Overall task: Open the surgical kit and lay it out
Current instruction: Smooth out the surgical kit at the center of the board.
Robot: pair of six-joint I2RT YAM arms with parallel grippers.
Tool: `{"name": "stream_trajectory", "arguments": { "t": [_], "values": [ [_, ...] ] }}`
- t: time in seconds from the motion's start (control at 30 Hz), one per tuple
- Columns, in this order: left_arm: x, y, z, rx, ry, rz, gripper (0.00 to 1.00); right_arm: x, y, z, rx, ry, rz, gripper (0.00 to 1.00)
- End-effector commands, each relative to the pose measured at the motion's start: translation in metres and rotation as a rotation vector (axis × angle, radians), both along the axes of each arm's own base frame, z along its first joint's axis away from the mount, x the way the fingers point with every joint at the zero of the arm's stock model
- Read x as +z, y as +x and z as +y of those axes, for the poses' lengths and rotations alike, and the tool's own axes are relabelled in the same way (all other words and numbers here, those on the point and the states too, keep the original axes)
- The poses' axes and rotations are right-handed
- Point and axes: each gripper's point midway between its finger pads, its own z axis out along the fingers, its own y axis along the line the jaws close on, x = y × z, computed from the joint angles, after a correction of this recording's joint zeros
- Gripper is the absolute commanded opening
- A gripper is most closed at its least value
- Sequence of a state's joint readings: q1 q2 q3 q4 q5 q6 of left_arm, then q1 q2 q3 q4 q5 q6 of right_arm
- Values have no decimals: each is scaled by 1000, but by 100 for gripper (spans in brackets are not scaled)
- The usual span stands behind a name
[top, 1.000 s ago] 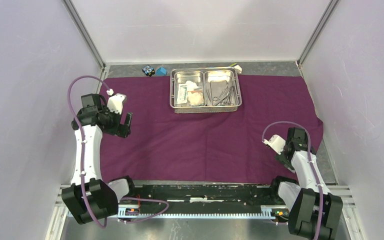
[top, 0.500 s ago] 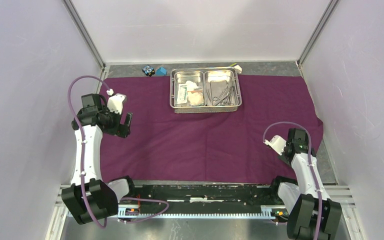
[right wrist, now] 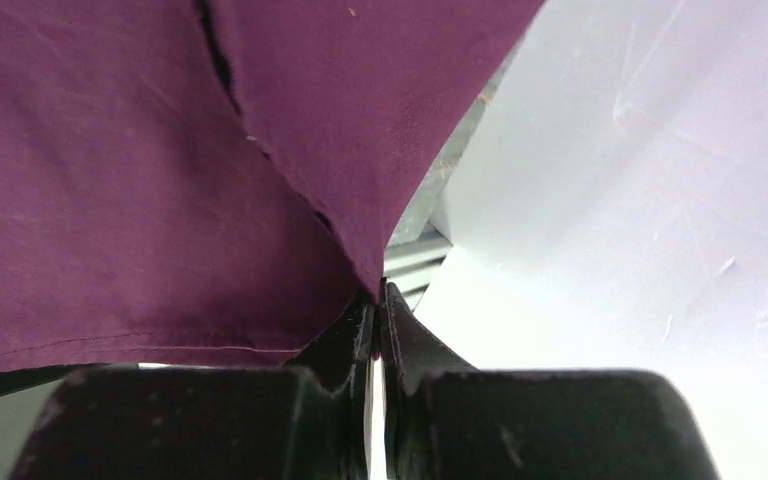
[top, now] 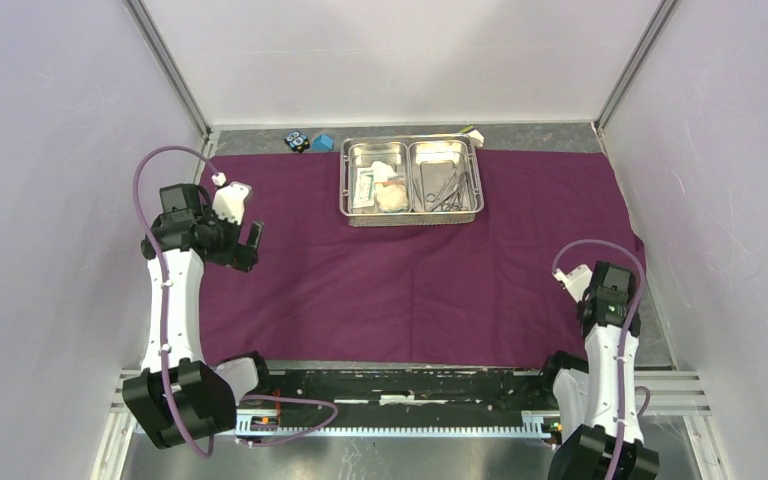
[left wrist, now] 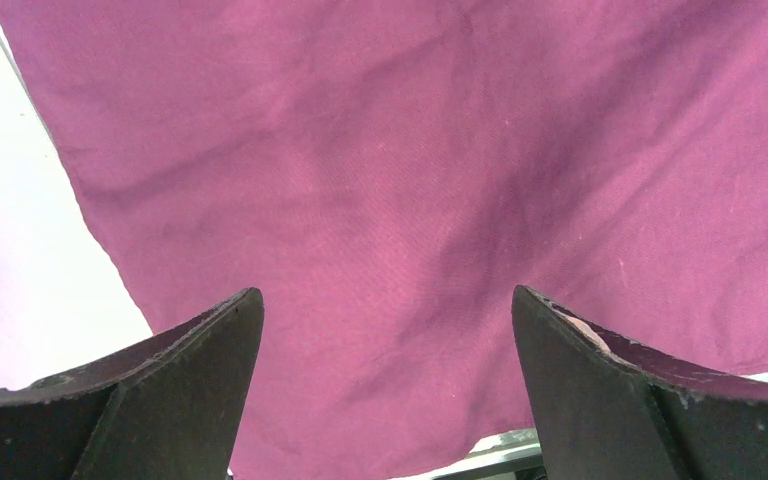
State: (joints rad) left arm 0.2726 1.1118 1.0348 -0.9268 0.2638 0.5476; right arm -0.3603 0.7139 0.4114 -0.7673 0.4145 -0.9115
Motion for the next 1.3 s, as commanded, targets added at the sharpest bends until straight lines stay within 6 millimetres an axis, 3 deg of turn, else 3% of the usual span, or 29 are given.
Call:
{"name": "stream_trajectory", "arguments": {
  "t": [0.0, 0.1, 0.27, 0.53, 0.63, 0.9, 1.13, 1.27],
  "values": [
    [19, 18, 1, -68, 37, -91, 100, 32, -8, -14, -141, -85, -95, 8],
    [20, 21, -2, -88, 24, -97, 100, 40, -15, -19, -202, -122, -134, 13],
    [26, 29, -3, -118, 27, -109, 100, 30, -28, -19, -277, -126, -136, 18],
    [23, 31, -1, -158, 56, -112, 100, 17, -46, -24, -347, -177, -97, 47],
    [18, 31, -1, -164, 57, -107, 100, 17, -48, -24, -340, -177, -72, 52],
    [6, 31, 0, -156, 46, -86, 100, 6, -14, 9, -75, 110, -14, 54],
    [11, 34, 0, -127, 31, -88, 100, -7, 17, 35, 53, 307, -24, 50],
    [13, 34, -1, -110, 18, -78, 100, -18, 27, 38, 77, 344, -28, 48]
  ]
}}
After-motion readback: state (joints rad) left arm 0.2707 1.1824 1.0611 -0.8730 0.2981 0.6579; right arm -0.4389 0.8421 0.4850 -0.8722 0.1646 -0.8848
